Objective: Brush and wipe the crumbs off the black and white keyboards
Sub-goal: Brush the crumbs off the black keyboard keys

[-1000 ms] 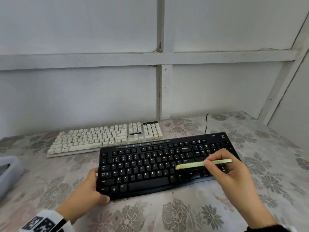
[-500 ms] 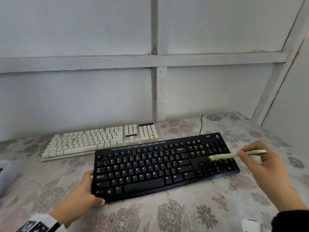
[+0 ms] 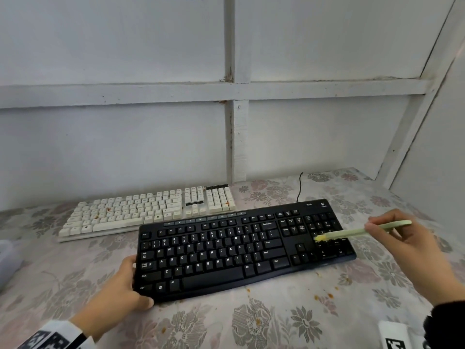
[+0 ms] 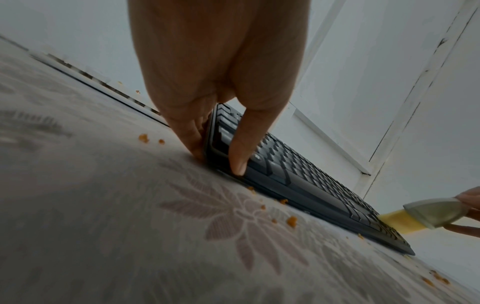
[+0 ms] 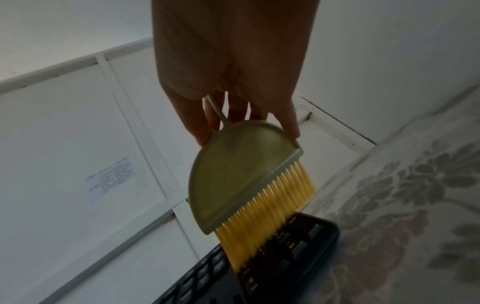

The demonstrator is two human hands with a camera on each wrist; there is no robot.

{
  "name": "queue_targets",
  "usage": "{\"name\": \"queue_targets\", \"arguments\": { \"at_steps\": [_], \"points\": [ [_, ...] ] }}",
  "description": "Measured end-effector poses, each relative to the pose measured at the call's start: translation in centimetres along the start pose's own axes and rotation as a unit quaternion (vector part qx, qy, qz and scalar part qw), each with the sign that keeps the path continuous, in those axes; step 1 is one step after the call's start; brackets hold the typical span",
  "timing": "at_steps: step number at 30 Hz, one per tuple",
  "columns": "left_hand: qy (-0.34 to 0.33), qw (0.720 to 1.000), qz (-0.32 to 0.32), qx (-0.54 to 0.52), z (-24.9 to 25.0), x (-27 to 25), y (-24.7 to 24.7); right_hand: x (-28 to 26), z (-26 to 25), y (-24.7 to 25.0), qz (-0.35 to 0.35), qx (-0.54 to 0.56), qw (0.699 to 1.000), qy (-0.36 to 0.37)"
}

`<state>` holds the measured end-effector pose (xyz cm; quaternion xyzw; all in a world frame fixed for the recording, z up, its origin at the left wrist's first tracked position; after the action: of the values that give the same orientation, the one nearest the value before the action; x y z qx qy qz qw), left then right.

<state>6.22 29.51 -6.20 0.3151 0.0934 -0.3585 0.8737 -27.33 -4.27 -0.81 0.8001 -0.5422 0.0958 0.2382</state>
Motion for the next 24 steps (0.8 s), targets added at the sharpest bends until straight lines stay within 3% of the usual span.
{"name": "queue_targets", "arguments": {
  "at_steps": [3, 8, 12, 14, 20, 24],
  "points": [
    [0.001, 1.000, -0.002, 0.000, 0.2, -0.1, 0.0, 0.3, 0.0, 0.6, 0.036, -0.047, 0.998, 0.011],
    [-0.001, 1.000, -0.012, 0.003, 0.2, -0.4, 0.0, -0.2, -0.3, 0.9, 0.048, -0.030, 0.998, 0.007],
    [-0.002, 1.000, -0.015, 0.009, 0.0, -0.3, 0.2, -0.9, -3.2, 0.0, 0.101, -0.087, 0.991, 0.020],
    [0.001, 1.000, -0.016, 0.014, 0.0, -0.3, 0.2, -2.0, -5.9, -2.4, 0.071, -0.043, 0.995, 0.047],
    [0.002, 1.000, -0.019, 0.006, 0.0, -0.4, 0.3, -8.4, -12.5, -15.3, -0.157, 0.025, 0.980, 0.116],
    [-0.014, 1.000, -0.009, 0.017, -0.2, -0.4, 0.5, -10.9, -13.7, -21.1, -0.220, -0.001, 0.966, 0.132]
  ]
}}
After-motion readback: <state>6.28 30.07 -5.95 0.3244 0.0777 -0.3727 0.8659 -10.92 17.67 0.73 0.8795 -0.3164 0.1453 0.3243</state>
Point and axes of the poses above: each hand's wrist, its own x-axis towards the middle knuckle, its own y-axis out of the back of the hand, z = x × y, the point moved 2 cm from there along x, towards the middle knuckle, and after that the axes turned 5 degrees about y, right-handed, at the moved point
